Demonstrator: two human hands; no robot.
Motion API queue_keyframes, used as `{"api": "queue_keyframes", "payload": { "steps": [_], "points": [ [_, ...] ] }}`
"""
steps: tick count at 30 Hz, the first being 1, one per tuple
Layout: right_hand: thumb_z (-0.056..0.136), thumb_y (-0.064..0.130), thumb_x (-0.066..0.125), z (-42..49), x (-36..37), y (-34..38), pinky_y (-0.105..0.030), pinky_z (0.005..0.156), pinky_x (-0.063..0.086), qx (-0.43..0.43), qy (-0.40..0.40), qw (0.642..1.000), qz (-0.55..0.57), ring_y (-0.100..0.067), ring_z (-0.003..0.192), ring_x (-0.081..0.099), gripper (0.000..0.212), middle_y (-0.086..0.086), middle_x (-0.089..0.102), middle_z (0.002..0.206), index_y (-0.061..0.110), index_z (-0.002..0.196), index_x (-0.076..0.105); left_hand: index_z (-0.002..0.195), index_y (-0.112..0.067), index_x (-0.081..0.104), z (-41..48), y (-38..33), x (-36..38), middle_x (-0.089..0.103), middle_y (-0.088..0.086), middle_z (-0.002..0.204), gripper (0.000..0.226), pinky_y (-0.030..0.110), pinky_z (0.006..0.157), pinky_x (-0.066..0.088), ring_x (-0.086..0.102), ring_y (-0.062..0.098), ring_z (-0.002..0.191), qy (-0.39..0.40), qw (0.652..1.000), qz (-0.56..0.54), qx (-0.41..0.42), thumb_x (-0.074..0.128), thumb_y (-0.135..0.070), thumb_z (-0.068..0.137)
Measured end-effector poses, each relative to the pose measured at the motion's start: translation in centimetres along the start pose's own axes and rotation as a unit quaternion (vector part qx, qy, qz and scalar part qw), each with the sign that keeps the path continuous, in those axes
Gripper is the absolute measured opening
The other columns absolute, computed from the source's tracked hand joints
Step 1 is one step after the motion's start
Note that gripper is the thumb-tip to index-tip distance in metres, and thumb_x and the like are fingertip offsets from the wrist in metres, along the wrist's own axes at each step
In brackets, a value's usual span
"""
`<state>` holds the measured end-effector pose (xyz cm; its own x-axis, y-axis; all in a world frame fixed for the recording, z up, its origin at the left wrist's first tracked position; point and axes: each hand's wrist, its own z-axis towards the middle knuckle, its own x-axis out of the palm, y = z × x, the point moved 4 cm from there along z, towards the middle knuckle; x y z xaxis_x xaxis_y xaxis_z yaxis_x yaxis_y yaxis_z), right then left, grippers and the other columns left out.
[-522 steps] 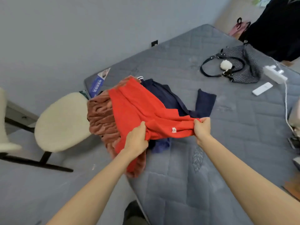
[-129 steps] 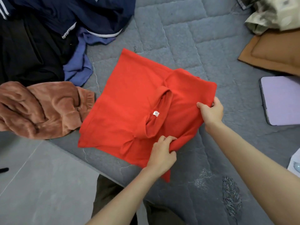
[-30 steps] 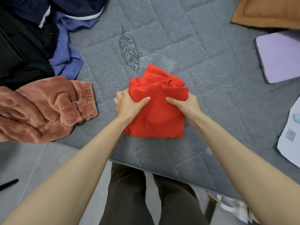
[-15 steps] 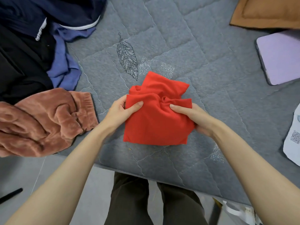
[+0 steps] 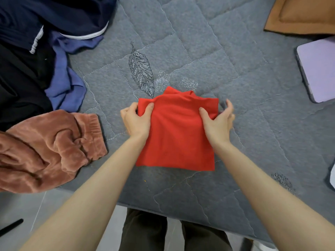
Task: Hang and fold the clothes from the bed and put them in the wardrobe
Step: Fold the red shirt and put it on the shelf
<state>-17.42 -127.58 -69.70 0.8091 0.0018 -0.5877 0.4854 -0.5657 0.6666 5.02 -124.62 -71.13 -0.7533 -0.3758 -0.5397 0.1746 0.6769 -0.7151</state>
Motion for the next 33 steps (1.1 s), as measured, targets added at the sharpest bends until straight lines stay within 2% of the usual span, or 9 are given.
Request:
{"api": "queue_keyframes", "payload": {
  "steps": [4, 8, 11, 15, 20, 22, 25, 30, 33],
  "points": [
    [0.086, 0.053, 0.06, -3.1, 1.7, -1.8, -0.022, 0.102, 0.023, 0.021, 0.032, 0.999, 0.023, -0.02, 0.133, 0.036, 0.086, -0.007, 0.03, 0.146, 0.018, 0.149, 0.014, 0.079, -0.013, 0.049, 0.1, 0.1, 0.8, 0.059, 0.017, 0.097, 0.03, 0.039, 0.084, 0.04, 0.054, 0.031, 0.095, -0.015, 1.0, 0.015, 0.022, 0.062, -0.039, 0.089],
    [0.091, 0.05, 0.054, -2.1, 2.2, -1.7, -0.031, 0.088, 0.034, -0.003, 0.018, 0.999, -0.04, -0.026, 0.117, 0.049, 0.066, -0.006, 0.043, 0.131, 0.02, 0.144, 0.027, 0.085, -0.016, 0.05, 0.6, 0.1, 1.1, 0.061, 0.012, 0.098, 0.031, 0.037, 0.082, 0.037, 0.055, 0.027, 0.096, -0.016, 0.997, 0.05, 0.062, 0.052, -0.046, 0.093],
    [0.095, 0.045, 0.049, -1.0, 2.4, -1.2, -0.032, 0.082, 0.036, -0.036, 0.012, 0.998, -0.055, -0.023, 0.107, 0.054, 0.055, -0.002, 0.047, 0.122, 0.03, 0.144, 0.028, 0.088, -0.017, 0.049, 1.3, 0.3, 1.2, 0.062, 0.011, 0.1, 0.027, 0.036, 0.084, 0.039, 0.056, 0.027, 0.097, -0.003, 0.999, 0.019, 0.037, 0.049, -0.044, 0.096],
    [0.097, 0.042, 0.048, -1.5, 2.0, -1.6, -0.03, 0.091, 0.037, -0.045, -0.015, 0.999, -0.017, -0.018, 0.122, 0.051, 0.056, 0.003, 0.046, 0.14, 0.028, 0.145, 0.024, 0.113, -0.016, 0.05, -0.8, 1.2, 0.2, 0.057, 0.003, 0.114, 0.03, 0.034, 0.098, 0.039, 0.053, 0.019, 0.108, 0.012, 0.998, -0.052, 0.035, 0.051, -0.04, 0.095],
    [0.092, 0.054, 0.05, -3.5, 1.8, -1.9, -0.024, 0.101, 0.031, -0.047, -0.004, 0.999, 0.015, 0.002, 0.126, 0.039, 0.072, 0.009, 0.029, 0.154, 0.029, 0.148, 0.014, 0.139, -0.023, 0.034, -4.0, 2.7, 0.0, 0.054, -0.001, 0.133, 0.055, 0.028, 0.096, 0.036, 0.05, 0.019, 0.121, 0.079, 0.997, -0.016, 0.0, 0.045, -0.053, 0.094],
    [0.088, 0.055, 0.056, -3.7, 1.9, -2.1, -0.022, 0.105, 0.027, -0.048, 0.022, 0.999, 0.002, -0.001, 0.13, 0.036, 0.081, 0.007, 0.028, 0.154, 0.027, 0.15, 0.012, 0.144, -0.025, 0.03, -4.1, 2.7, 0.3, 0.053, -0.002, 0.137, 0.062, 0.03, 0.1, 0.036, 0.05, 0.018, 0.124, 0.101, 0.995, 0.01, 0.007, 0.046, -0.056, 0.092],
    [0.086, 0.054, 0.06, -3.2, 1.8, -2.1, -0.032, 0.111, 0.031, -0.034, 0.04, 0.998, -0.023, -0.012, 0.133, 0.041, 0.079, 0.005, 0.041, 0.147, 0.025, 0.149, 0.024, 0.135, -0.023, 0.042, -3.8, 3.1, 0.7, 0.06, -0.004, 0.126, 0.056, 0.033, 0.099, 0.038, 0.053, 0.021, 0.12, 0.121, 0.992, 0.012, -0.027, 0.052, -0.054, 0.09],
    [0.083, 0.052, 0.066, -3.7, 1.4, -0.9, -0.034, 0.108, 0.038, -0.031, 0.05, 0.998, 0.029, -0.009, 0.12, 0.053, 0.07, 0.011, 0.056, 0.132, 0.026, 0.142, 0.039, 0.091, -0.03, 0.056, -4.2, 3.4, -0.7, 0.061, -0.023, 0.09, 0.022, 0.031, 0.092, 0.046, 0.061, 0.006, 0.094, 0.085, 0.99, -0.097, -0.05, 0.061, -0.05, 0.086],
    [0.082, 0.049, 0.068, -5.5, 0.9, 0.8, -0.035, 0.107, 0.04, -0.057, 0.075, 0.995, 0.045, -0.006, 0.116, 0.055, 0.066, 0.012, 0.057, 0.129, 0.025, 0.139, 0.043, 0.09, -0.032, 0.058, -6.0, 3.2, -3.3, 0.062, -0.023, 0.09, 0.019, 0.009, 0.076, 0.043, 0.056, -0.014, 0.084, 0.051, 0.986, -0.15, -0.053, 0.061, -0.05, 0.087]
  ]
}}
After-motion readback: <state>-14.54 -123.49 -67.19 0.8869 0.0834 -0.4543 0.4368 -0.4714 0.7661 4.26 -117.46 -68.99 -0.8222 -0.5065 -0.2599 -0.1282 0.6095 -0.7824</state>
